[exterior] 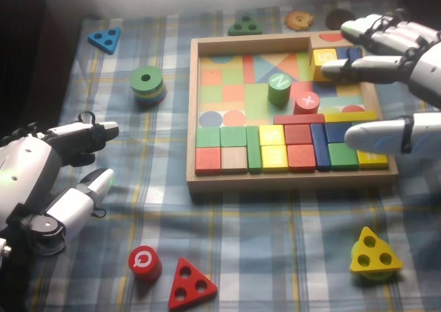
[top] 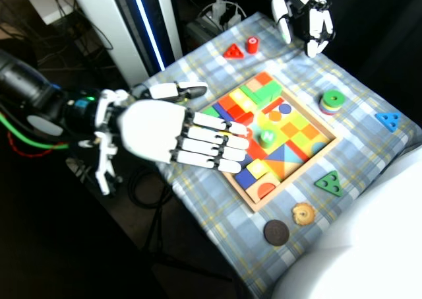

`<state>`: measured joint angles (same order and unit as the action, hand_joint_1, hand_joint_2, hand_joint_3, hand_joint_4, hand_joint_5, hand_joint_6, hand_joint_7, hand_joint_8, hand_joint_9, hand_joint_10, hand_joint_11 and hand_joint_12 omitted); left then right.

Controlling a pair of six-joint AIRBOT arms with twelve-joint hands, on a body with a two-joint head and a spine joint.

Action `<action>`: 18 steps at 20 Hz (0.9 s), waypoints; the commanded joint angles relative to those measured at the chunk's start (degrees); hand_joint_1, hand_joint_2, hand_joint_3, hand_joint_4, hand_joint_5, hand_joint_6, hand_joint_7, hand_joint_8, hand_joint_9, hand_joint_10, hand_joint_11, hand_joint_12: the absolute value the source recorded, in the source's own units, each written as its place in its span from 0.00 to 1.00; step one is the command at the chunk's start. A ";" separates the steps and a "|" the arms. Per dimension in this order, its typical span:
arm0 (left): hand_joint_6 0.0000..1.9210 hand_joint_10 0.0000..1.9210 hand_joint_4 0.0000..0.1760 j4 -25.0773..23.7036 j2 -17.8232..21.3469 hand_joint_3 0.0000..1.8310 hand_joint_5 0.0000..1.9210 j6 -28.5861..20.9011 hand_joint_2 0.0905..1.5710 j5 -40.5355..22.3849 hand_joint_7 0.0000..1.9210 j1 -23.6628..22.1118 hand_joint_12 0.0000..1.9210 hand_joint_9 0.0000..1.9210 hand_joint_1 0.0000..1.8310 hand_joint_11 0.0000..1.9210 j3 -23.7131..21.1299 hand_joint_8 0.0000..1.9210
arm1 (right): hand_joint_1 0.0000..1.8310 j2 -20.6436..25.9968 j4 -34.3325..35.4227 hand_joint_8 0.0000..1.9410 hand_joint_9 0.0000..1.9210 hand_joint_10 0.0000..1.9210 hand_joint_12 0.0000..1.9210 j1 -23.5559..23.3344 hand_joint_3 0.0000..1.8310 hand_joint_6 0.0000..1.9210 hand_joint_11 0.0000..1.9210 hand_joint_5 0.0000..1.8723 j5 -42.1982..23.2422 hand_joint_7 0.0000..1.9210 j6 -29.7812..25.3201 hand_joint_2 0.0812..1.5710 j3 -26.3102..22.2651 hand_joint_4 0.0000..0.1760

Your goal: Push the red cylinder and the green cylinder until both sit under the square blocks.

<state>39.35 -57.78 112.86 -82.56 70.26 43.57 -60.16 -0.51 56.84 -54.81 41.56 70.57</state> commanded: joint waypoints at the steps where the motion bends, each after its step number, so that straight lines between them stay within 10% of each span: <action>1: 0.00 0.01 0.22 -2.60 -0.10 0.00 0.35 -0.21 0.85 -6.24 0.38 -0.54 0.49 0.46 0.45 0.23 0.27 0.00 | 0.00 -0.34 0.65 0.00 0.00 0.00 0.00 -0.94 0.00 0.01 0.00 0.24 -5.91 0.00 -0.39 0.53 0.49 0.38; 3: 0.00 0.01 0.35 -2.66 -0.15 0.00 0.34 -0.21 0.85 -6.08 0.38 -0.54 0.51 0.45 0.45 0.21 0.32 0.00 | 0.00 -1.30 -0.58 0.00 0.00 0.00 0.00 -1.50 0.00 0.01 0.00 0.24 -4.57 0.00 -0.60 0.53 1.07 0.56; 6: 0.00 0.01 0.25 -2.72 -0.20 0.00 0.35 -0.21 0.85 -5.95 0.39 -0.54 0.51 0.46 0.44 0.21 0.37 0.00 | 0.00 -2.47 -1.78 0.00 0.00 0.00 0.00 -2.12 0.00 0.01 0.00 0.27 -3.52 0.00 -1.49 0.54 1.95 0.62; 10: 0.00 0.01 0.13 -2.92 -0.17 0.00 0.36 -0.22 0.84 -5.64 0.40 -0.54 0.52 0.47 0.47 0.21 0.53 0.00 | 0.00 -3.79 -3.62 0.00 0.00 0.00 0.00 -2.95 0.00 0.01 0.00 0.28 -2.53 0.00 -2.75 0.55 3.01 0.15; 12: 0.00 0.02 0.06 -2.95 -0.18 0.00 0.37 -0.22 0.84 -5.64 0.40 -0.55 0.52 0.48 0.46 0.21 0.52 0.00 | 0.00 -4.39 -4.02 0.00 0.00 0.00 0.00 -3.15 0.01 0.01 0.00 0.28 -1.61 0.00 -2.75 0.57 3.59 0.14; 14: 0.00 0.01 0.14 -2.95 -0.15 0.00 0.36 -0.22 0.86 -5.61 0.40 -0.56 0.55 0.48 0.43 0.20 0.48 0.00 | 0.00 -4.57 -4.17 0.00 0.00 0.00 0.00 -3.15 0.01 0.00 0.00 0.28 -0.87 0.00 -2.82 0.57 3.82 0.20; 15: 0.00 0.01 0.20 -2.92 -0.14 0.00 0.35 -0.23 0.86 -5.62 0.39 -0.55 0.54 0.47 0.42 0.20 0.45 0.00 | 0.00 -4.56 -4.40 0.00 0.00 0.00 0.00 -3.14 0.01 0.00 0.00 0.28 -0.43 0.00 -2.84 0.57 3.81 0.47; 18: 0.00 0.01 0.08 -2.90 -0.10 0.00 0.36 -0.23 0.86 -5.63 0.40 -0.55 0.52 0.48 0.43 0.22 0.42 0.00 | 0.00 -4.43 -4.86 0.00 0.00 0.00 0.00 -3.14 0.00 0.00 0.00 0.28 0.24 0.00 -3.61 0.56 3.71 0.57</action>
<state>39.03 -57.78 112.86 -81.84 70.26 43.81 -64.58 -5.82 54.41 -49.25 38.30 74.26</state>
